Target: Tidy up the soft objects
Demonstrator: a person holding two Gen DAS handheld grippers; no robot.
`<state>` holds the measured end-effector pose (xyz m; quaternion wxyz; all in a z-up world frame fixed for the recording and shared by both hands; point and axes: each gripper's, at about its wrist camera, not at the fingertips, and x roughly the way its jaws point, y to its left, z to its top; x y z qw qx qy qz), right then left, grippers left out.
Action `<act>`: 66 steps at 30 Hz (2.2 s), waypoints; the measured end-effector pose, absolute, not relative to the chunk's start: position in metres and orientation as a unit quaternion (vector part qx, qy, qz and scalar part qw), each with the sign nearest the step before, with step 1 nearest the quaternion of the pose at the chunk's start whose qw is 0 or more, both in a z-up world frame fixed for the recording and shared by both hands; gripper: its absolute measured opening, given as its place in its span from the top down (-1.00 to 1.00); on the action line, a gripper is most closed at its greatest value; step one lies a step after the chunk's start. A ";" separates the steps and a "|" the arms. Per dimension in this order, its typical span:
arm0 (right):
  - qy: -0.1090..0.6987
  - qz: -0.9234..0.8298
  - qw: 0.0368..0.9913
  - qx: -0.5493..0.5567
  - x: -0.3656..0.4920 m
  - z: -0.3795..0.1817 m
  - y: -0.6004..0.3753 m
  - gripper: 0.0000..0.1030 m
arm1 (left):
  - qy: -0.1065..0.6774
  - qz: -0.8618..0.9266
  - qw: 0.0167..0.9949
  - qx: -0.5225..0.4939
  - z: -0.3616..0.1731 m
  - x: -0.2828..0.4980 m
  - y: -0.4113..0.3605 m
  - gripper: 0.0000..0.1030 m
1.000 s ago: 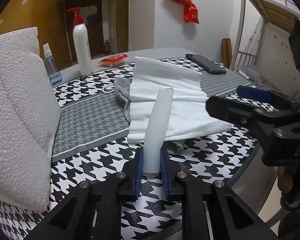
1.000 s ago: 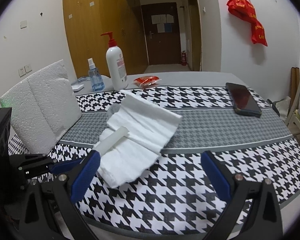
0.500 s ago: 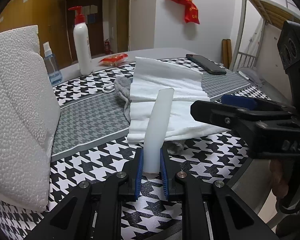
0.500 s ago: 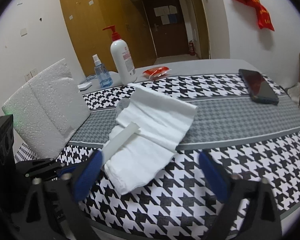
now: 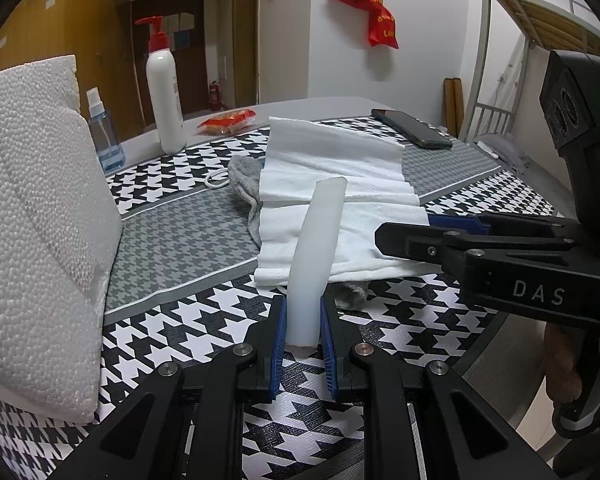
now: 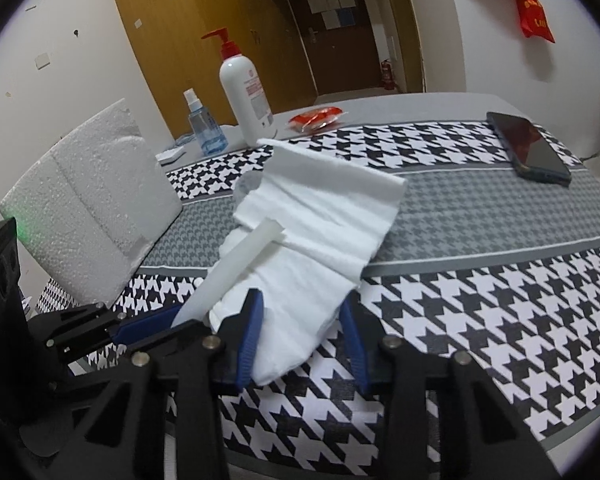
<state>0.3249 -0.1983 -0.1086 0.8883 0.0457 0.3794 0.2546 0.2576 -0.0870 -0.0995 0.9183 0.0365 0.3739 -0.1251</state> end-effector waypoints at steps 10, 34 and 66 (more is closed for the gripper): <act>0.348 0.272 0.896 0.045 0.315 -0.096 -0.197 0.83 | 0.361 -0.121 0.924 0.038 -0.097 0.253 -0.087 0.65; 0.315 0.257 0.913 -0.036 0.287 -0.079 -0.190 0.00 | 0.313 -0.099 0.945 0.008 -0.065 0.209 -0.053 0.74; 0.318 0.256 0.909 -0.088 0.327 -0.082 -0.172 -0.29 | 0.352 -0.132 0.926 0.026 -0.083 0.225 -0.057 -0.14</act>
